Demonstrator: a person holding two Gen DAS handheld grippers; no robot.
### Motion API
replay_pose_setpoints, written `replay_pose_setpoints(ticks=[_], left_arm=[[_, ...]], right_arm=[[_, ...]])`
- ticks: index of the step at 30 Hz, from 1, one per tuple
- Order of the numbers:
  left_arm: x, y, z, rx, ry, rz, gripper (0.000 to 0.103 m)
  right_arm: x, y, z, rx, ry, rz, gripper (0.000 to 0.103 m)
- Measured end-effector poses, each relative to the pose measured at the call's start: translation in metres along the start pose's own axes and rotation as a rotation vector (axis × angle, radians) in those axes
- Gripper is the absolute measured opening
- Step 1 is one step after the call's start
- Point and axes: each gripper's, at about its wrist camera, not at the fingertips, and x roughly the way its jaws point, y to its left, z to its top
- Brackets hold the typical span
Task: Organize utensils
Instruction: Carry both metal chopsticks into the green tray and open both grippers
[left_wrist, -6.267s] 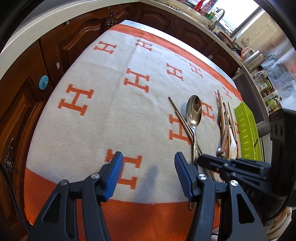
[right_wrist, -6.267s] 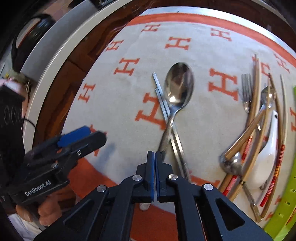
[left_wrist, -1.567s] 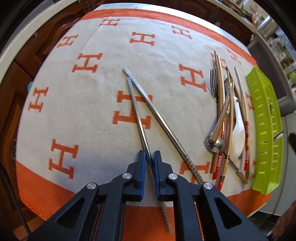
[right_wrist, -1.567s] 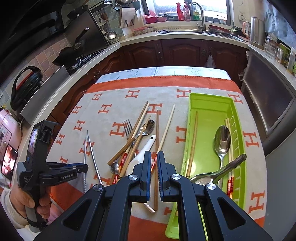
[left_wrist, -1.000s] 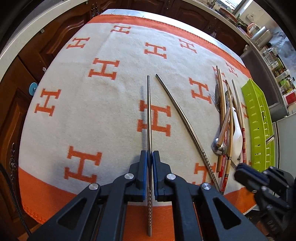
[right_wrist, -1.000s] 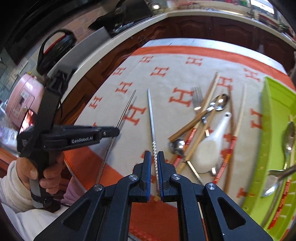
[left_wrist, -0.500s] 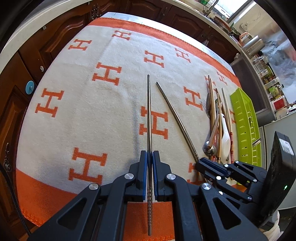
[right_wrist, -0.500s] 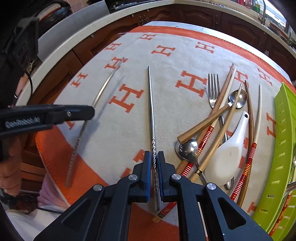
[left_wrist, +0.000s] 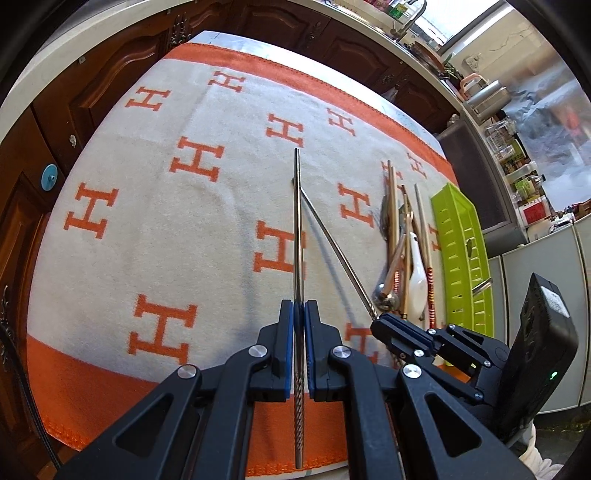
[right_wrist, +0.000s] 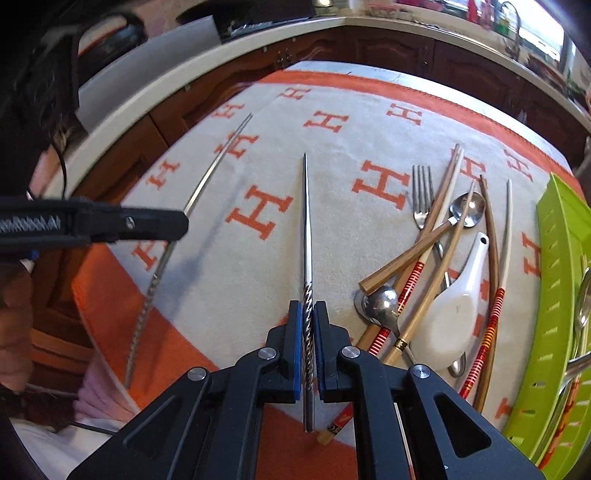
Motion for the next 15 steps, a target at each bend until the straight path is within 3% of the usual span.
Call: replay_pose_setpoints(ticks=[8,15], left_arm=[[-0.01,-0.05,0.013,0.082,-0.003,-0.07,0.003],[0.003,-0.123,0.028,0.179,0.028,-0.134,0.003]], right_arm=[[-0.066,-0.038,-0.004,0.158,-0.126,0.024,0.005],[-0.143,-0.098,-0.037,0.326,-0.263,-0.023,0.005]])
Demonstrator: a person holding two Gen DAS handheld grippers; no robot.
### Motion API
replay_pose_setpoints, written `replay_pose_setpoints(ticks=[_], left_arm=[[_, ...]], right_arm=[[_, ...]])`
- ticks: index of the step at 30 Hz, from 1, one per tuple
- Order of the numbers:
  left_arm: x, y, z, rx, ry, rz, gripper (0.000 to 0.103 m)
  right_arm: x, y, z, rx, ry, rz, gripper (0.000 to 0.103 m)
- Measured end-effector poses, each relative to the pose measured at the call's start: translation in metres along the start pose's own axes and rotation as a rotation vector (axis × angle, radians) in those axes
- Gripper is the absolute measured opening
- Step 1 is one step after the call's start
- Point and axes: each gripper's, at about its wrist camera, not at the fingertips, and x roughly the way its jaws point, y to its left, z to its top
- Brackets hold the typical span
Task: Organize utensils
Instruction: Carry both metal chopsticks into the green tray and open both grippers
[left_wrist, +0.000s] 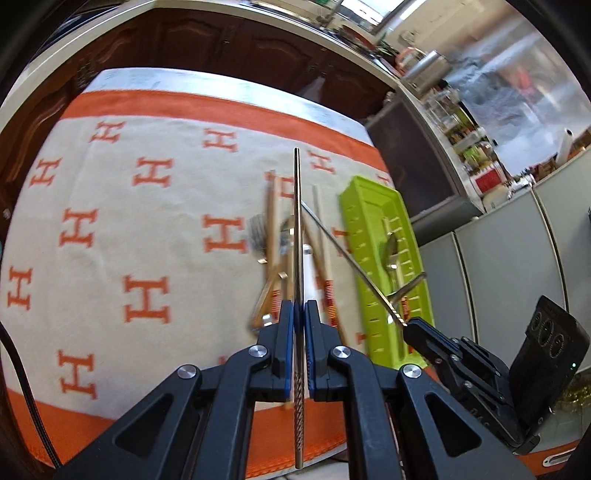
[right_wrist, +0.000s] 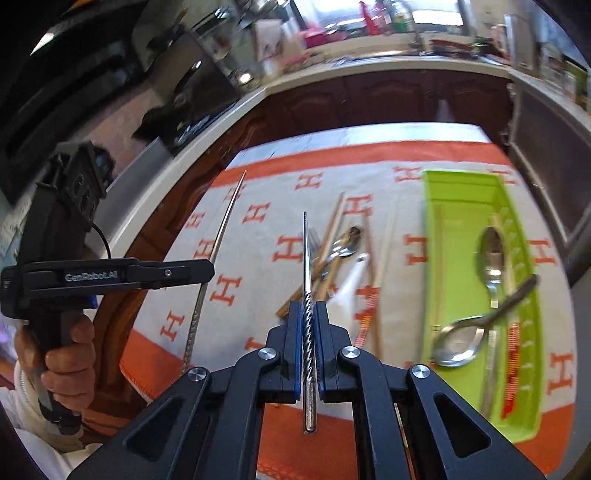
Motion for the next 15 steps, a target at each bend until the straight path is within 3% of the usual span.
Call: replay_pose_setpoints(ticks=[6,15], left_arm=[[0.039,-0.062,0.027,0.066,0.037,-0.019,0.003],[0.122,-0.127,0.049,0.133,0.122,0.037,0.003]], right_arm=[[-0.056,-0.06,0.0,0.108,-0.127,-0.102,0.005],[-0.05,-0.134,-0.02,0.265,-0.117,-0.223,0.005]])
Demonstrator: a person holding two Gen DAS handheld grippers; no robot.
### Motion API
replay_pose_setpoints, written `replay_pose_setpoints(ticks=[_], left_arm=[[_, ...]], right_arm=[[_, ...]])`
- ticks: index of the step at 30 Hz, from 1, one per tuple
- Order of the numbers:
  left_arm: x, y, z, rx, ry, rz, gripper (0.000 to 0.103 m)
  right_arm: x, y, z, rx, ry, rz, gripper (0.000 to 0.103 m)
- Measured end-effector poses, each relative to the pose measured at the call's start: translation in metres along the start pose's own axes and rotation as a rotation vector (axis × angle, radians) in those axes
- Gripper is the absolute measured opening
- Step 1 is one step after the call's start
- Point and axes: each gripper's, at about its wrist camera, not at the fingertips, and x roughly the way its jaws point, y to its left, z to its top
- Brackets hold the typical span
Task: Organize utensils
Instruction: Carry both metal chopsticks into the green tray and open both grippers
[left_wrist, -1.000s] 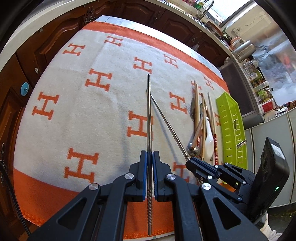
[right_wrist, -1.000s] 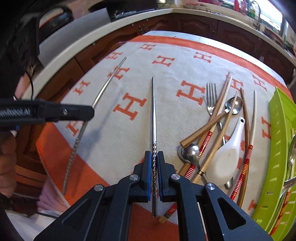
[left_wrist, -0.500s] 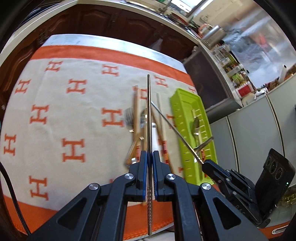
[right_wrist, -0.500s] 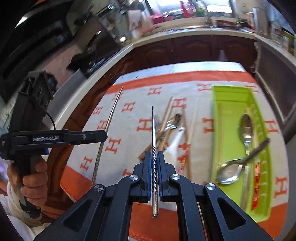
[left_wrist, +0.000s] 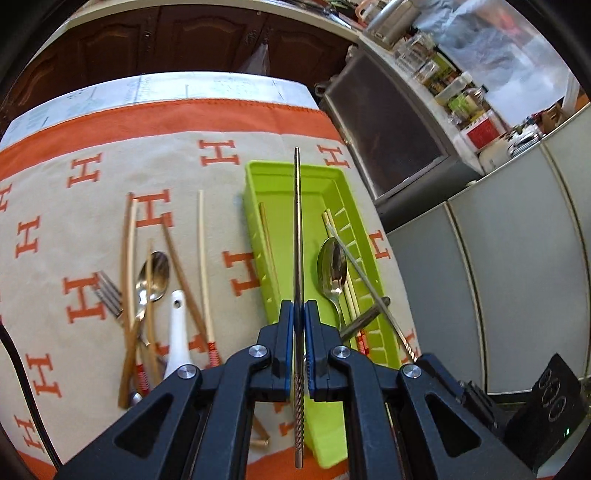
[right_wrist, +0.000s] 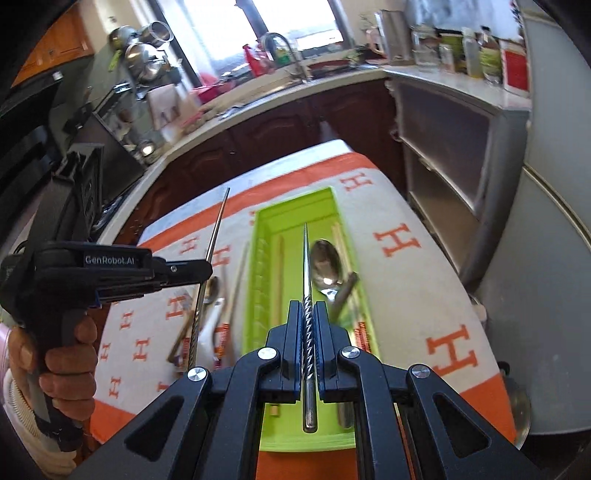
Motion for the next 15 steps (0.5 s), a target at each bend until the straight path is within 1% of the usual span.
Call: replay_pose_setpoints(ticks=[5,8,9,12,15], left_arm=[[0.031,-0.005,0.007,-0.009,0.042,0.041,0.004],[0.042,-0.003,0.007,-0.026,0.065,0.04,0.004],[0.044,-0.001,0.007,-0.03,0.072,0.03,0.004],[0.044,0.001,0.005,-0.029,0.082,0.011,0.011],[0.039,-0.001,0.003,-0.017,0.071,0.01,0.013]], right_arm=[[0.023,-0.009,-0.013,0.01,0.041,0.001,0.005],[0.033,-0.004,-0.018,0.0,0.07,0.02,0.006],[0.037,0.002,-0.019,-0.006,0.076,0.023,0.006],[0.045,0.007,-0.021,-0.018,0.109,0.047,0.006],[0.048,0.011,-0.021,-0.024,0.111,0.038,0.006]])
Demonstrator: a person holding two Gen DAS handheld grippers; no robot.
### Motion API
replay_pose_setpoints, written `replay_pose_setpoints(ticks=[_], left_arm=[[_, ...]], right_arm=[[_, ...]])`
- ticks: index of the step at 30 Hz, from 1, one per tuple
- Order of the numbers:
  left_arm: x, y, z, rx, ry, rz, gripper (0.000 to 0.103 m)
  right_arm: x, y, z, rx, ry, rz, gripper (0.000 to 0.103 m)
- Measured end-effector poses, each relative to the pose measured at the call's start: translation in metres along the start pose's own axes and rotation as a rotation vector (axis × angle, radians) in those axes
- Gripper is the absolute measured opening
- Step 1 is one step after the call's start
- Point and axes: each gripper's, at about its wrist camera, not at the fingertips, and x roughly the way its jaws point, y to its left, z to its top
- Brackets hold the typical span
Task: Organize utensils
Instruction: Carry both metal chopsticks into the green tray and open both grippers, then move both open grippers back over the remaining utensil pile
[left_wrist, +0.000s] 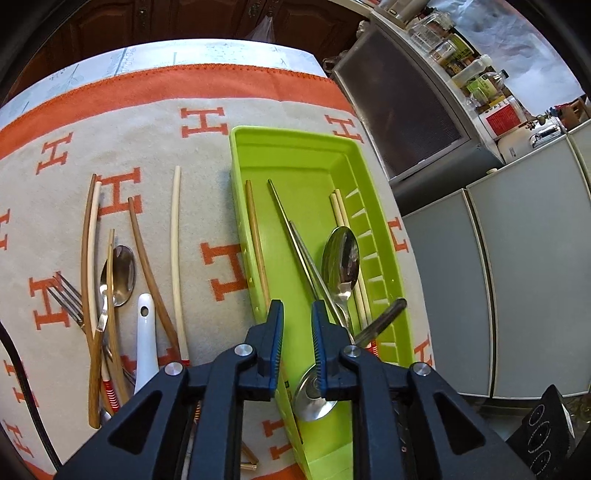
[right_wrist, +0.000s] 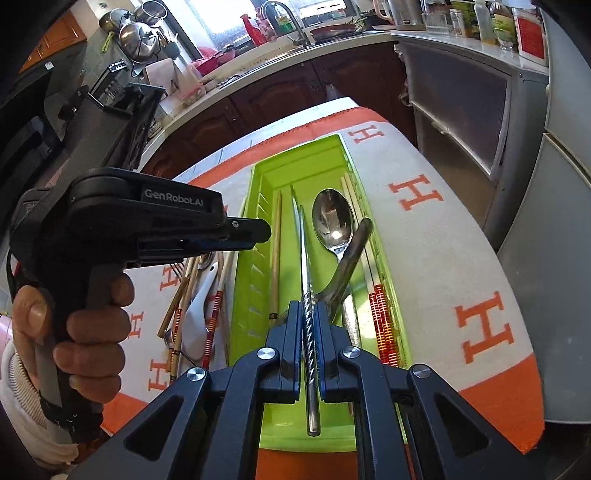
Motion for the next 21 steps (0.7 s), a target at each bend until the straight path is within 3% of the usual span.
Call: replay_pose_setpoints(ticks=[5,10,21], left_arm=[[-0.017,0.001,-0.011,0.029,-0.016,-0.005,0.015],[-0.034,0.01,-0.025,0.054,-0.023,0.036,0.017],[-0.075,0.09,-0.075,-0.036,-0.034,0.1,0.021]], right_arm=[[-0.003,-0.001,0.005,-0.005,-0.008,-0.01,0.006],[-0.007,-0.001,0.005,-0.002,-0.011,-0.021,0.006],[-0.007,0.01,0.001,-0.014,0.0,-0.016,0.006]])
